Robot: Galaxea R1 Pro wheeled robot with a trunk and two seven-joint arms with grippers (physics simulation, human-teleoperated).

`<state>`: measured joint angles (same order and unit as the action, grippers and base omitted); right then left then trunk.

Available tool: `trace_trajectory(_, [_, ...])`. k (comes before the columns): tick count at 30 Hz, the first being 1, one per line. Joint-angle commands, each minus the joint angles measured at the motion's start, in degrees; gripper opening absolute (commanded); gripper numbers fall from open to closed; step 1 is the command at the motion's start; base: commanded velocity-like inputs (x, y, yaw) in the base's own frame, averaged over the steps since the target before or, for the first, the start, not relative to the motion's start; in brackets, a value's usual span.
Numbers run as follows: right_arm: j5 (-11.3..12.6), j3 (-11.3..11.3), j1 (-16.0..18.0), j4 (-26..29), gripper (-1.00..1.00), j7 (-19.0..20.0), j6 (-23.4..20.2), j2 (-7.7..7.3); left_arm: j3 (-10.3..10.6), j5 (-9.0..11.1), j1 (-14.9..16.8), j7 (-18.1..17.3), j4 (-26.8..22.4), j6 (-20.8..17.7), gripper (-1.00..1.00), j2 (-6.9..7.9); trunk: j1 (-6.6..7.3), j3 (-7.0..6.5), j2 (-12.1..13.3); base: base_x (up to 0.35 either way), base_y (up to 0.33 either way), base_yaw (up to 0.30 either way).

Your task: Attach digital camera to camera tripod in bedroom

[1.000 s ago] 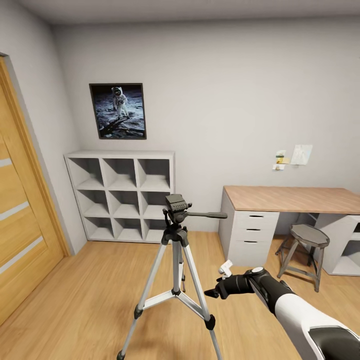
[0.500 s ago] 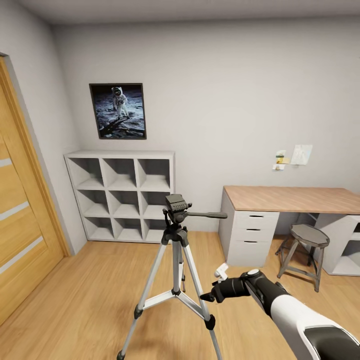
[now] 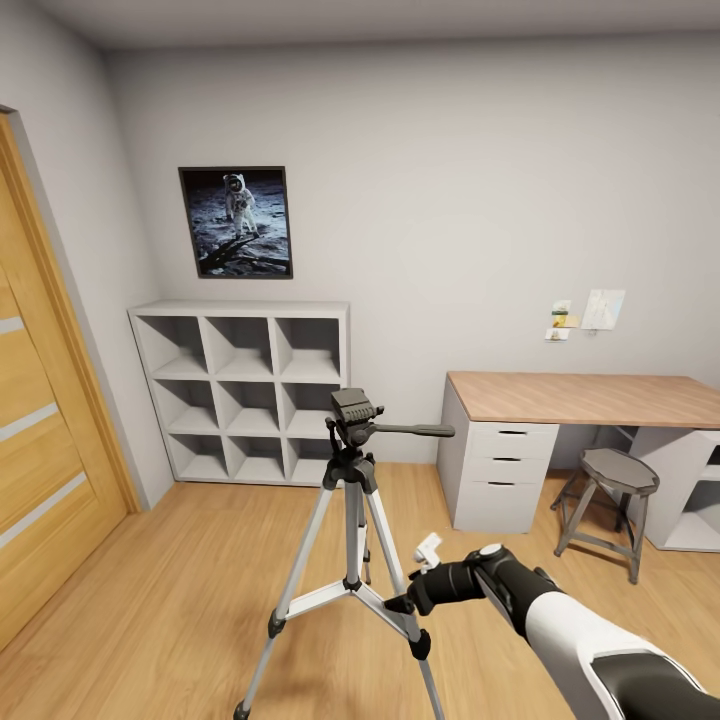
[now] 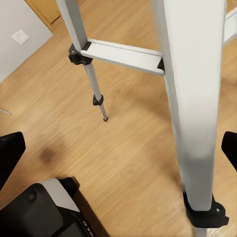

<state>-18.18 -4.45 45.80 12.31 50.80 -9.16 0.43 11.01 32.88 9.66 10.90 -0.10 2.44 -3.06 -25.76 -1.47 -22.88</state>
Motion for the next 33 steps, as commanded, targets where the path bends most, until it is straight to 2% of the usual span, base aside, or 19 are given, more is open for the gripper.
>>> trace_trajectory(1, [0.25, -0.30, -0.01, 0.05, 1.00, 0.02, -0.29, 0.07, 0.51, 0.43, 0.01, 0.09, 0.01, 0.14, -1.00, -0.02, -0.02, 0.02, -0.04, 0.000, 0.000, 0.000])
trace_trajectory(11, [0.53, -0.25, -0.01, -0.25, 1.00, -0.92, 1.18, 0.51, 0.53, 0.43, 0.01, 0.09, 0.01, 0.17, -1.00, -0.02, -0.02, 0.02, -0.04, 0.000, 0.000, 0.000])
trace_trajectory(25, [1.15, 0.25, -0.01, -0.31, 1.00, -6.69, 3.03, 0.58, 0.57, 0.43, 0.01, 0.09, 0.01, 0.12, -1.00, -0.02, -0.02, 0.02, -0.04, 0.000, 0.000, 0.000])
trace_trajectory(33, [1.28, 0.29, -0.01, -0.35, 1.00, -8.36, 4.02, 0.94, 0.57, 0.43, 0.01, 0.09, 0.01, 0.16, -1.00, -0.02, -0.02, 0.02, -0.04, 0.000, 0.000, 0.000])
